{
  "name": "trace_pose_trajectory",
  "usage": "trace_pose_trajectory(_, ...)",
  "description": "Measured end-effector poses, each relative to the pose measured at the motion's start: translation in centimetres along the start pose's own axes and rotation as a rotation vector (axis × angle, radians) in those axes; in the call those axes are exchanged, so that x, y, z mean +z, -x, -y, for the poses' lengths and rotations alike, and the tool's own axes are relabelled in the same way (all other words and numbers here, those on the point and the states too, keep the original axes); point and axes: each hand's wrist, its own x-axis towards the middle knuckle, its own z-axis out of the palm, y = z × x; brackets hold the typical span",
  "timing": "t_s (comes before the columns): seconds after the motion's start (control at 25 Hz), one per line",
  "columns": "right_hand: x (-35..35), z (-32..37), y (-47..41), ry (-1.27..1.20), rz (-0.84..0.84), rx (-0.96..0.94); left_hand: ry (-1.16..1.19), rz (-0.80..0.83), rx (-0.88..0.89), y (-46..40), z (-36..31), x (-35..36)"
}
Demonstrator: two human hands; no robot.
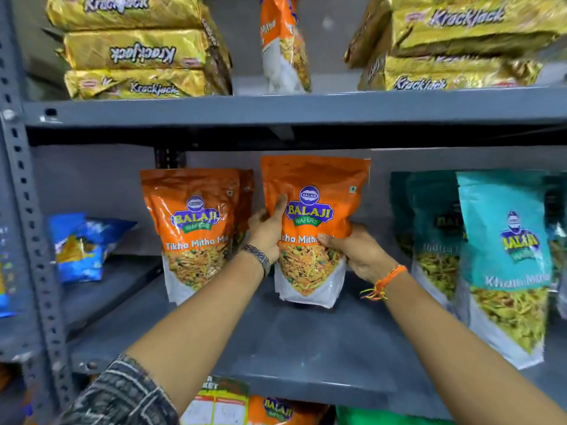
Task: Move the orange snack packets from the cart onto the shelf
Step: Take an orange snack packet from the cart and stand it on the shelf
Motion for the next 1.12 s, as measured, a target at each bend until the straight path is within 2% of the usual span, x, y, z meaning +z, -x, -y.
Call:
trace_pose_trajectory(0.44, 0.2, -2.3, -2.1, 0.024, -0.095, 0.051, -0.031, -0.028, 0.035, -2.8, 2.7, -1.3)
trace_pose_trajectory(0.6, 0.2, -1.6, -1.4, -0.072, -0.16, 0.009, -0.065, 0.01, 0.052, -3.1, 1.8, -1.9)
trace_pose_trajectory(0.72, 0.8, -0.3, -0.3, -0.08, -0.257, -0.07, -0.05, 0.02, 0.143, -2.7, 0.6, -2.7)
trace_pose_trajectory(0.8, 1.4, 0.3, 1.2, 0.024, -0.423, -0.147, -0.088, 0.025, 0.228, -1.8, -0.3, -3.3)
trace_pose_trajectory(0.88, 2.5, 0.7, 3.2, 0.216, -0.597, -0.328, -0.124, 0.039, 0.302, -0.1, -1.5, -4.9)
trace_pose_trajectory(0.92, 3.3, 0.9, 4.3, 0.278, -0.631, -0.438, -0.131, 0.052, 0.328, 1.0, -2.0, -5.8)
trace_pose_trajectory(1.0, 5.4, 1.1, 6.3, 0.282, -0.585, -0.583, -0.132, 0.081, 0.363, 3.4, -3.4, -8.1)
trace_pose_trajectory(1.12, 10.0, 0.7, 8.8, 0.232, -0.461, -0.626, -0.125, 0.089, 0.38, 7.4, -5.4, -11.7)
